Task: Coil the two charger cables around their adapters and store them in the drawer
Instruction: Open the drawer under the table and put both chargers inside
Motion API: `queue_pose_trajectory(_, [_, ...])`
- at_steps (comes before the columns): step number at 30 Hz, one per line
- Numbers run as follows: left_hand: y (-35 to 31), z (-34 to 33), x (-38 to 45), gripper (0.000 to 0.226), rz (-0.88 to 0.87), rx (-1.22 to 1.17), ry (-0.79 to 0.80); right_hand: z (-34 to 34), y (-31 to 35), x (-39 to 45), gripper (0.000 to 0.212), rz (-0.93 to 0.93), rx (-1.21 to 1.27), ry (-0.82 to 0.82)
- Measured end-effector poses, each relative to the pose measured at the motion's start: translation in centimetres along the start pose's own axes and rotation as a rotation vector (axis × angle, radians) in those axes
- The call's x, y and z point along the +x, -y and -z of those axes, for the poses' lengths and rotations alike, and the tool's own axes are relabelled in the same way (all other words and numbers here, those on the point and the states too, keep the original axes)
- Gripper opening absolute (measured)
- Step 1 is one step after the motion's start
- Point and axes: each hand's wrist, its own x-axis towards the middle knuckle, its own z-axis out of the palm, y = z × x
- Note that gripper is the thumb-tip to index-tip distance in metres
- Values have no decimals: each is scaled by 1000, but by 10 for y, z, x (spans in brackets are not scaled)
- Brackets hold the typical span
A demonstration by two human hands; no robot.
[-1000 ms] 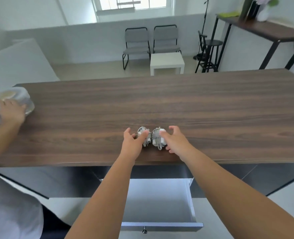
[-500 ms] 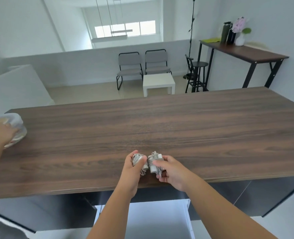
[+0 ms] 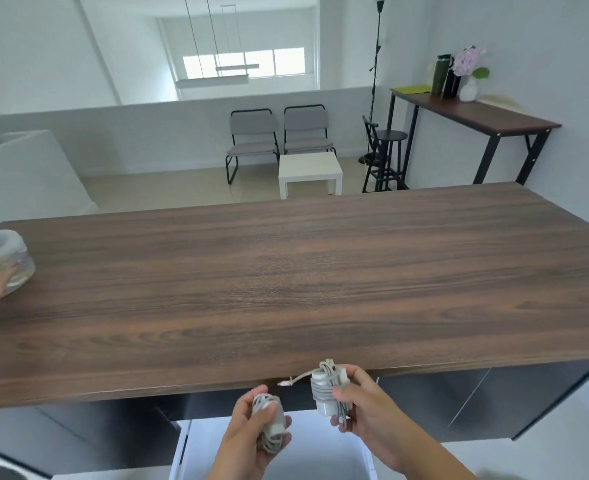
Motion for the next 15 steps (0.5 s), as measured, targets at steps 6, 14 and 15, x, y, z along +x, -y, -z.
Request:
queue_pose_trajectory(6, [45,24,5,20,170,-118,-123,14,-51,8,40,-184,127,102])
queue_pose_trajectory(14, [89,63,39,40,229,209,-199,54,-145,58,18,-379,14,-159])
queue_pose_trajectory(15, [95,67,46,39,229,221,-215,60,-156,64,18,-397,-28,-204])
